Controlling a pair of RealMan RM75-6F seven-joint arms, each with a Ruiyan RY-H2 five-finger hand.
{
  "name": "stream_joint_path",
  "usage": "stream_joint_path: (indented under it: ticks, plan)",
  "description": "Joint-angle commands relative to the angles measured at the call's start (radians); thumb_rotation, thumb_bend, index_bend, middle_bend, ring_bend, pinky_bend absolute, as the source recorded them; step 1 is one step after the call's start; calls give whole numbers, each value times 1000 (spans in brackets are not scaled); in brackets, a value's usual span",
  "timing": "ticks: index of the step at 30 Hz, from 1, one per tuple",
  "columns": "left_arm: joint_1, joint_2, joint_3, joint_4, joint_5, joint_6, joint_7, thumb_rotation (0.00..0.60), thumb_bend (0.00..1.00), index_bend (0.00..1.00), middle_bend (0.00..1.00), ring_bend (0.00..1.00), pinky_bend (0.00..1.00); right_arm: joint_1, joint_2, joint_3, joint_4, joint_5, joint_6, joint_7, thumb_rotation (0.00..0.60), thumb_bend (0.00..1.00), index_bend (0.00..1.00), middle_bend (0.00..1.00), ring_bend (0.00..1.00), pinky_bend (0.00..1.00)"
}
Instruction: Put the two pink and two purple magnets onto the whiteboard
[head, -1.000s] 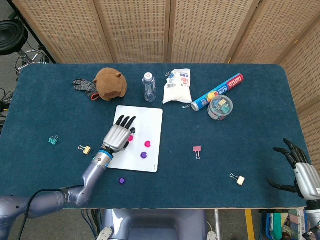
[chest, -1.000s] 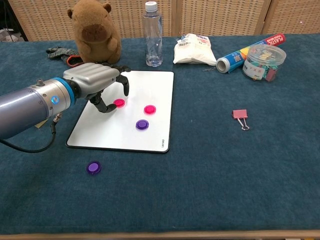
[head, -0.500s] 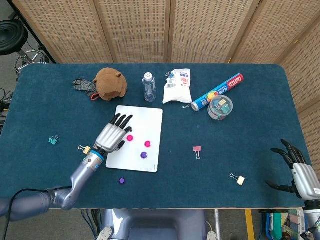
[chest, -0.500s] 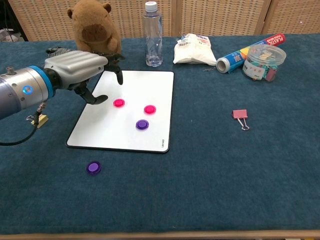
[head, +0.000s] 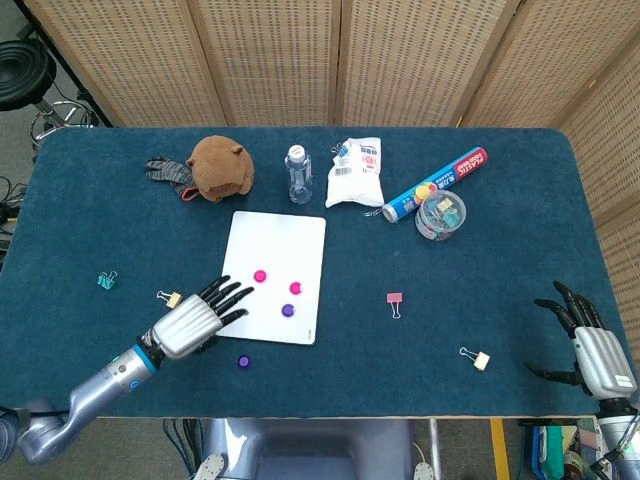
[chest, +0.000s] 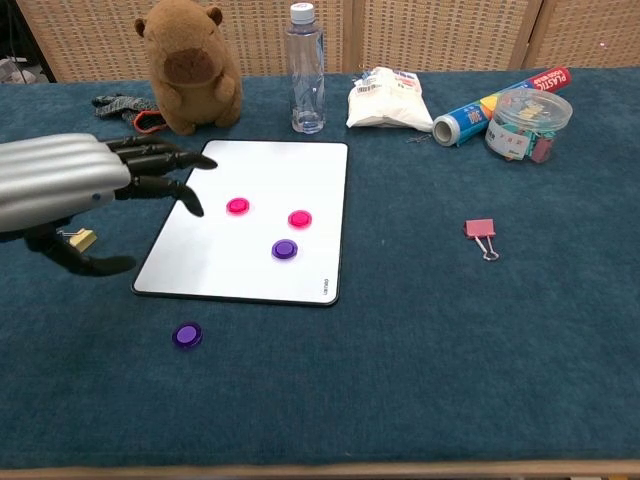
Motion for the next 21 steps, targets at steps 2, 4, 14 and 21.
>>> stream_joint_path:
  ticks: [2, 4, 14, 21]
  plan:
    - [31, 18, 36, -32, 43, 16, 33, 600, 320, 233, 0, 0, 0, -3, 0, 2, -1, 0, 8, -6, 600, 130, 195, 0, 0, 0]
    - [39, 18, 40, -39, 47, 14, 56, 600, 320, 228, 0, 0, 0, -6, -2, 5, 2, -1, 18, -14, 600, 130, 193, 0, 0, 0]
    - [60, -9, 47, -45, 62, -12, 112, 600, 319, 227, 0, 0, 0, -22, -32, 26, 32, -4, 84, -102, 600, 131, 151, 0, 0, 0]
    - [72, -49, 38, -48, 43, -56, 161, 600, 320, 230, 0, 0, 0, -23, -25, 26, 23, -4, 80, -85, 600, 130, 151, 0, 0, 0]
